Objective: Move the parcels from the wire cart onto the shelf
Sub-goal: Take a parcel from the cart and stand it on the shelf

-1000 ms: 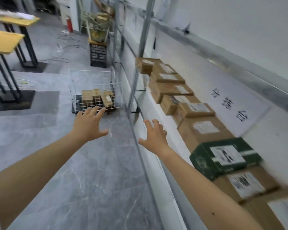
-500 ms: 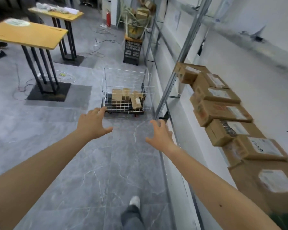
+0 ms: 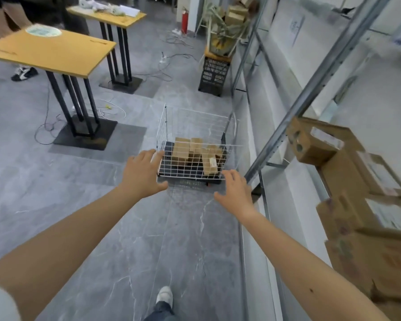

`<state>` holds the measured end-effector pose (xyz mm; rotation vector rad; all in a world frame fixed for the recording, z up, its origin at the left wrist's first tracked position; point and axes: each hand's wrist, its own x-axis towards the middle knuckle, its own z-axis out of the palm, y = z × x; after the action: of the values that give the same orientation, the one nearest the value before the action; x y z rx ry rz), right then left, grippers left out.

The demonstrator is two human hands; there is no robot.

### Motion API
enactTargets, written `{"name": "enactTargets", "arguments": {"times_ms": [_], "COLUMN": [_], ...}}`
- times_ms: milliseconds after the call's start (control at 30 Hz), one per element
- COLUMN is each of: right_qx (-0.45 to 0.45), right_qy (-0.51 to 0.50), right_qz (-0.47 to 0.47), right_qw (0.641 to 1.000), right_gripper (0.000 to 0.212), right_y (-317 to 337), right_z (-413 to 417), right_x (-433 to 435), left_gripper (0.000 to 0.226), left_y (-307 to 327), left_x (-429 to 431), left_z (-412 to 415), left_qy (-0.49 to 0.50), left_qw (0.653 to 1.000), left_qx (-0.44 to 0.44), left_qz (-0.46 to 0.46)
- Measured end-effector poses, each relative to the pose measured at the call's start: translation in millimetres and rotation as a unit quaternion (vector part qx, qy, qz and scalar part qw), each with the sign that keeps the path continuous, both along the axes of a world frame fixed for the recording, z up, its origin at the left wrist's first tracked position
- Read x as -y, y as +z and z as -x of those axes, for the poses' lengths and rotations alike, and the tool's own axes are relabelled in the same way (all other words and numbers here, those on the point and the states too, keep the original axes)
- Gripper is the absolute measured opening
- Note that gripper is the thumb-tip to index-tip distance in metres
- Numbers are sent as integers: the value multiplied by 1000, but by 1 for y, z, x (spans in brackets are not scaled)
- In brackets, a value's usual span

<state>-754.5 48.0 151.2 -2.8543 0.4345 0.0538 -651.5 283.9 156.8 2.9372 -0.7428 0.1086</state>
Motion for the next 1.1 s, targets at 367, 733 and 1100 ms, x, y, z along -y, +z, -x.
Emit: {"name": "enactTargets", "arguments": {"times_ms": [367,733,1100], "right_qx": [47,60,17], "right_qy": [32,31,7], "right_qz": [-29,-45,-140], "right_qw": [998,997,990], "right_gripper": [57,47,42], "right_y": [-11,-37,-81], "right_z": [-150,-340,-448], "right_x": [58,126,189], "left_gripper": [93,94,87], "left_y": [-14,-74,-113], "left_x": [56,115,147], "left_z": [-148,-329,-473], "left_qy": [29,14,34], "left_qw": [998,993,975], "left_qx": [-28,-90,-188], "left_qz": [-52,-77,-111]}}
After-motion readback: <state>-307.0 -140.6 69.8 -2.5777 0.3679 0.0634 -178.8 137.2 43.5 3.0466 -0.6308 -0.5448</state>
